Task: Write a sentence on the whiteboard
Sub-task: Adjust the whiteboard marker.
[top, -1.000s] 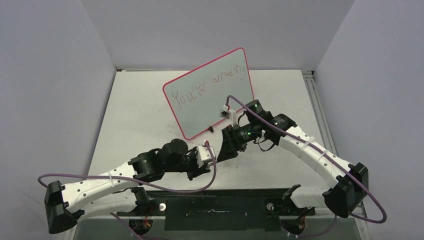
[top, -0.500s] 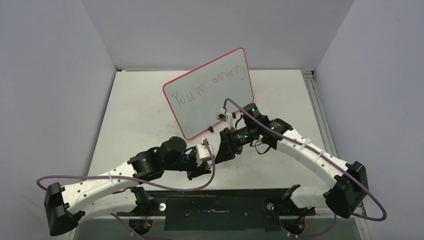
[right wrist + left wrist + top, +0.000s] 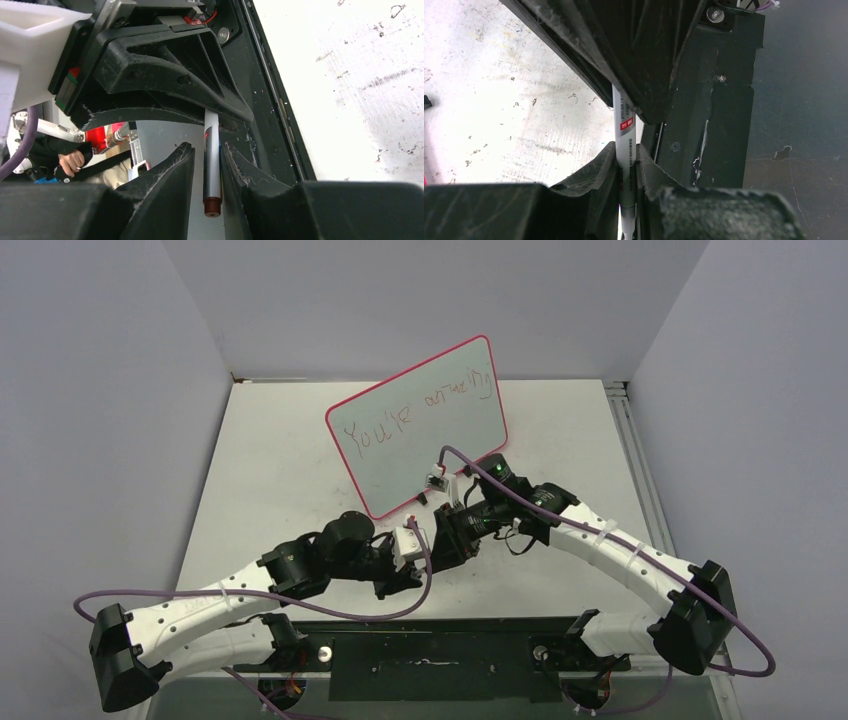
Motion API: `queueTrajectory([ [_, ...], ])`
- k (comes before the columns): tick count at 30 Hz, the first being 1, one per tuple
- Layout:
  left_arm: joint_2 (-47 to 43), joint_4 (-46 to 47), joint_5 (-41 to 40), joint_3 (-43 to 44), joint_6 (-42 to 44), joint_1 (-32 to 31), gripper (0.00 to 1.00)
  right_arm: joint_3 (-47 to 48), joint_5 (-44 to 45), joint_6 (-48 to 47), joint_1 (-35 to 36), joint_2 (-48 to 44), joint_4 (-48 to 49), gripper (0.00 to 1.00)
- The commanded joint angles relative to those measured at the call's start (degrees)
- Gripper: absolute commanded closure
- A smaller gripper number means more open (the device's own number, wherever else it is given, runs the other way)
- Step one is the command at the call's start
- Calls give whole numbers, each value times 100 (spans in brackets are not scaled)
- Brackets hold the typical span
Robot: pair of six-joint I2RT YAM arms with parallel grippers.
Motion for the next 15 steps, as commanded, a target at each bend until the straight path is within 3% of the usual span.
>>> queueTrajectory([
  [1,3,320,106,119,-64,54,100,-77,-32,198,82,-126,556,78],
  [4,-4,370,76,94,-112,76,100,-212,93,377,73,-217,882,94],
  [6,-2,403,-8,93,-151,129,97,-250,390,398,55,-340,978,95],
  [7,-8,404,-51,115,-314,170,83,-230,614,375,14,-400,953,95],
  [8,-35,404,-114,141,-380,224,62,-204,809,309,-64,-454,889,95],
  [10,-125,439,-243,207,-493,380,39,-140,1312,196,-227,-593,737,95],
  [15,-349,242,-675,555,-650,703,10,46,2916,-270,-410,-1010,58,95],
])
